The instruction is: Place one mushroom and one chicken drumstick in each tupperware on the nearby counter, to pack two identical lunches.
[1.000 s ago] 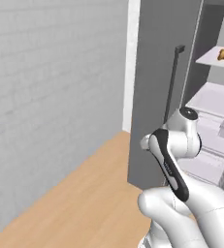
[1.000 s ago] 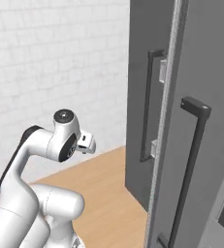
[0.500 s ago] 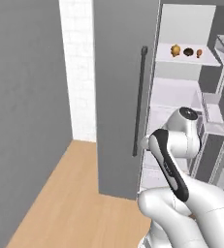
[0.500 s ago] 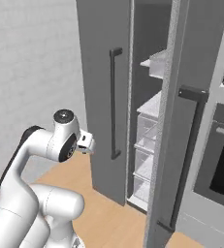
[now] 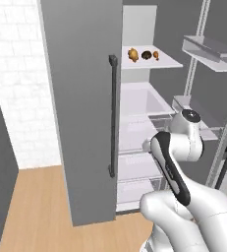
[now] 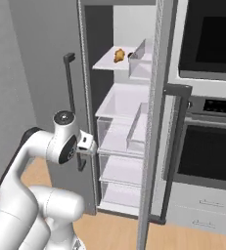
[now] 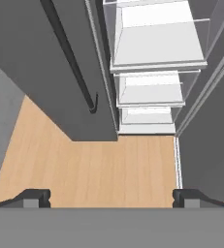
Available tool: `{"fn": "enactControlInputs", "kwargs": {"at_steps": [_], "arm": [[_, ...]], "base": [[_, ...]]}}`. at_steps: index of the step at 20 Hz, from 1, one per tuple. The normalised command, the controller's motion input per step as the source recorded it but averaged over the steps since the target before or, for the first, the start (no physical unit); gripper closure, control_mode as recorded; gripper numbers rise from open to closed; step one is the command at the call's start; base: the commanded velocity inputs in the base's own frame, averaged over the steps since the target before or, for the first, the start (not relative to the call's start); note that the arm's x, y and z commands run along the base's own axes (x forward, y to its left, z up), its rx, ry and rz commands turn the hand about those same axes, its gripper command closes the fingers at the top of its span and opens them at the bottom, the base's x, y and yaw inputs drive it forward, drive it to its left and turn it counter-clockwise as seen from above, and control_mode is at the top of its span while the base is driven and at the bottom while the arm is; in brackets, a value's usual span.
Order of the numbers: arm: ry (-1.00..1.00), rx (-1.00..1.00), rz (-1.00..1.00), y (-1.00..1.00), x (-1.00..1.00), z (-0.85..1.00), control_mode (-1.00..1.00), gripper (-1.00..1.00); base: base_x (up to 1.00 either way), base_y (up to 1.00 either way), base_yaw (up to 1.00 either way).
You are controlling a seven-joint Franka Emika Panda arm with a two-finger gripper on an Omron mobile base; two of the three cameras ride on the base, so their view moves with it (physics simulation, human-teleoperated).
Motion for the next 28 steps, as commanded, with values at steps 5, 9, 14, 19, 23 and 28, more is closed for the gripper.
{"fn": "enactControlInputs", "kwargs": {"at_steps": [5, 9, 14, 19, 23, 28], "arm": [[0.0, 0.0, 0.0, 0.0, 0.0, 0.0, 1.0, -1.0], [0.0, 0.0, 0.0, 0.0, 0.0, 0.0, 1.0, -1.0], [0.0, 0.0, 0.0, 0.0, 0.0, 0.0, 1.0, -1.0], [0.0, 0.0, 0.0, 0.0, 0.0, 0.0, 1.0, -1.0], [0.0, 0.0, 0.0, 0.0, 0.0, 0.0, 1.0, -1.0], [0.0, 0.0, 0.0, 0.0, 0.0, 0.0, 1.0, -1.0]], "base": [[0.62, 0.43, -0.4], [0.14, 0.1, -0.01], [0.61, 0.0, -0.04], [0.5, 0.0, -0.08], [0.49, 0.0, -0.09], [0.07, -0.02, -0.01]]}}
